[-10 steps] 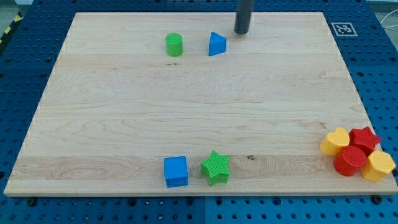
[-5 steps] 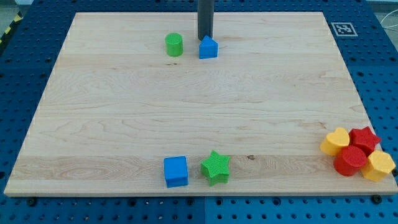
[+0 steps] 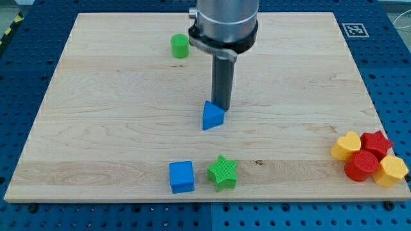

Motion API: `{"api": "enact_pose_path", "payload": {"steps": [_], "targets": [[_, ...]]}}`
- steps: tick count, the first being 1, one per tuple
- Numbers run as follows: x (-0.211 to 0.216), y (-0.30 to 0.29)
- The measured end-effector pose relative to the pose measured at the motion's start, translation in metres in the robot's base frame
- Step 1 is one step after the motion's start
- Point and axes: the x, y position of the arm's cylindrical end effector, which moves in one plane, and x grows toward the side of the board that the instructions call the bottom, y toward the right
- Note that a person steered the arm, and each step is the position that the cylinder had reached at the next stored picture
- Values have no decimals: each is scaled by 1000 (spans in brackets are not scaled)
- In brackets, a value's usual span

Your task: Move the blue triangle closer to the green star

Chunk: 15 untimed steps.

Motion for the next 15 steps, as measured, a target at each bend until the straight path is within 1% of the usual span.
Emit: {"api": "enact_pose_path", "payload": {"steps": [1,2,4,6,7,8,9,10,11,13,15], "targets": [[10,-1],[3,-14],[3,-27],[10,-39],[12,-57],[32,-56],[43,-54],[29,-59],[25,-55],[56,-40],[59,-35]]}}
